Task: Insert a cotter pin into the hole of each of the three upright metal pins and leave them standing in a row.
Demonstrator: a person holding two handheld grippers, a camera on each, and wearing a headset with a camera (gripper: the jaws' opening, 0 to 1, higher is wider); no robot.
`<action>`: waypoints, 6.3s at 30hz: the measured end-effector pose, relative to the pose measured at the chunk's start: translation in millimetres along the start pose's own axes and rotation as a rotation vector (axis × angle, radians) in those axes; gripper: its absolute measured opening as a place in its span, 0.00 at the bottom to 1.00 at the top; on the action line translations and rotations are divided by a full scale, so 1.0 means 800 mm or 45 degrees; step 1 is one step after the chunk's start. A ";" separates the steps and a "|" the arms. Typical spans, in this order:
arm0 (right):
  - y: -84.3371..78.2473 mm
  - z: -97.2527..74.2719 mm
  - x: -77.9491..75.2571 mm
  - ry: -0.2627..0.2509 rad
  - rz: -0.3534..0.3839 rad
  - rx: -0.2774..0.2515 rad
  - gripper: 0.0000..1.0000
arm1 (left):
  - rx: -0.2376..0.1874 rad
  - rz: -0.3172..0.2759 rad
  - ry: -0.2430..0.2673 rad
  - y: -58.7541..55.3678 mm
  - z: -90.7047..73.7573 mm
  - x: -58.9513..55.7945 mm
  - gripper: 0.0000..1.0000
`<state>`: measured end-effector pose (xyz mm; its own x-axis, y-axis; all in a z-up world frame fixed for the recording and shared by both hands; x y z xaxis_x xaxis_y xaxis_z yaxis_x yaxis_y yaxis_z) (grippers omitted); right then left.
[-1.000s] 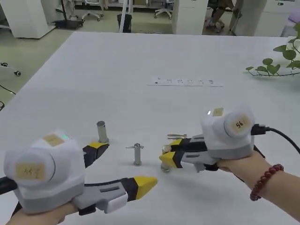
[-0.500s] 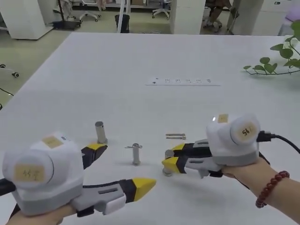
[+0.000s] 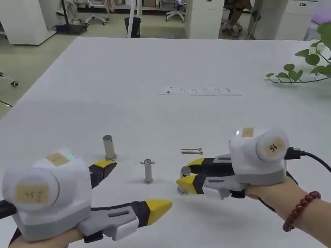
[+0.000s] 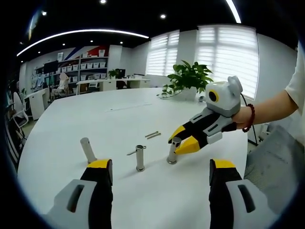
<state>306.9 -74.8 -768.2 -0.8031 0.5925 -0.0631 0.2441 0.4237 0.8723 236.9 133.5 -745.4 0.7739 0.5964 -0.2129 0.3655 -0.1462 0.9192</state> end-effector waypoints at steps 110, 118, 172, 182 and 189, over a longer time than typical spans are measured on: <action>0.023 0.069 -0.104 0.012 -0.615 0.606 0.02 | 0.062 0.003 0.045 -0.004 -0.006 0.011 0.77; 0.031 0.063 -0.107 -0.015 -0.625 0.562 0.02 | 0.072 0.004 0.044 -0.001 -0.009 0.012 0.72; 0.099 -0.020 0.012 0.016 -1.016 0.091 0.02 | -0.015 -0.223 -0.140 0.065 0.031 0.008 0.27; 0.101 -0.023 0.024 0.021 -1.067 0.056 0.02 | -0.045 -0.302 -0.169 0.065 0.038 0.007 0.15; 0.104 -0.024 0.030 0.030 -1.092 0.038 0.02 | -0.061 -0.331 -0.183 0.063 0.038 0.005 0.11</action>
<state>297.4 -38.2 -687.5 -0.7275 0.0445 -0.6847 -0.4391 0.7366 0.5144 274.4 104.5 -709.8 0.7241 0.4909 -0.4845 0.5386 0.0362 0.8418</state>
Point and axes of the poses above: the centre of the closed fingertips' face, and the gripper's own axes: z roughly forward along the fingers, x roughly to its left, y roughly out of its top, the point moved 10 cm from there along -z, roughly backward along the fingers, and after that the axes turned 14 degrees about -y, right-handed, at the moved point
